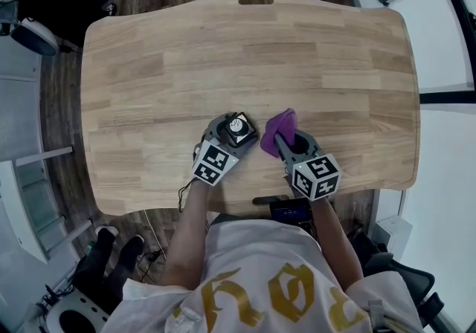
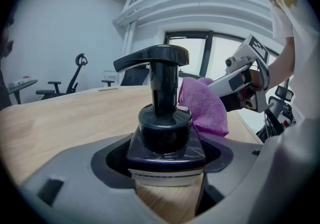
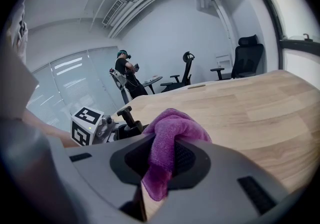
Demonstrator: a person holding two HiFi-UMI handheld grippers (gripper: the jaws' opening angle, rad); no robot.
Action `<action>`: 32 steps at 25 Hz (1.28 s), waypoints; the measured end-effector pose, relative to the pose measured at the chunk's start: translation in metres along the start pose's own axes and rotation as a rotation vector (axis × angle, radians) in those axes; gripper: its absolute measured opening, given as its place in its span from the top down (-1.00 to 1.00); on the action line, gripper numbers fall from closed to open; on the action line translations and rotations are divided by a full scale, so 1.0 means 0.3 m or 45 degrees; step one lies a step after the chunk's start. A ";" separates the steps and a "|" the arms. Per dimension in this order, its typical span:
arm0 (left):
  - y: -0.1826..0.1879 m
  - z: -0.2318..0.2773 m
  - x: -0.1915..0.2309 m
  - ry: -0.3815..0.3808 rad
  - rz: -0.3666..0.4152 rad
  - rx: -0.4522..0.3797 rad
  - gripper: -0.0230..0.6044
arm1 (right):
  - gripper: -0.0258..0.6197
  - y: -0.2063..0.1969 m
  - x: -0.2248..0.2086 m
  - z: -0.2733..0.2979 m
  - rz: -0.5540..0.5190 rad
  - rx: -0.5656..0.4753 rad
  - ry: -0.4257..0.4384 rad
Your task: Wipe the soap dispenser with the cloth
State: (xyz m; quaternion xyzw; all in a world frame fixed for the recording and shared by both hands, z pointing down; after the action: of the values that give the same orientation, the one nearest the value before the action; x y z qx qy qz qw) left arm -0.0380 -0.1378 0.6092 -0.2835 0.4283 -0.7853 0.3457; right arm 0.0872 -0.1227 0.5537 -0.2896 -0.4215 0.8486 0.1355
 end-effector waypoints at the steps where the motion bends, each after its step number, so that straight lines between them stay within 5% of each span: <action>1: -0.001 -0.001 -0.002 0.001 -0.002 0.008 -0.22 | 0.73 0.002 0.000 -0.001 -0.002 -0.002 0.000; 13: -0.013 -0.052 -0.051 -0.025 -0.123 0.041 -0.22 | 0.73 0.011 0.022 -0.046 -0.005 -0.026 -0.008; 23: 0.112 -0.163 -0.062 0.013 -0.258 -0.159 -0.22 | 0.73 0.039 0.089 -0.120 -0.023 -0.089 -0.004; 32: 0.277 -0.308 -0.135 -0.018 -0.190 -0.343 -0.22 | 0.73 0.061 0.162 -0.225 -0.023 -0.183 0.007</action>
State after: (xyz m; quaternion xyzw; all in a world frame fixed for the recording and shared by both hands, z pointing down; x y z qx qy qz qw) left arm -0.0574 -0.0947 0.4875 -0.3638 0.5051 -0.7422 0.2483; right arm 0.0898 -0.0677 0.4886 -0.2971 -0.4835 0.8141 0.1234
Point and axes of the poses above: the fingertips, and each gripper's own axes: z forward along the fingers, x to its left, y out of its top, the point moved 4 cm from there along -z, backward along the fingers, and after that the axes turned 5 degrees about -x, right-handed, at the moved point
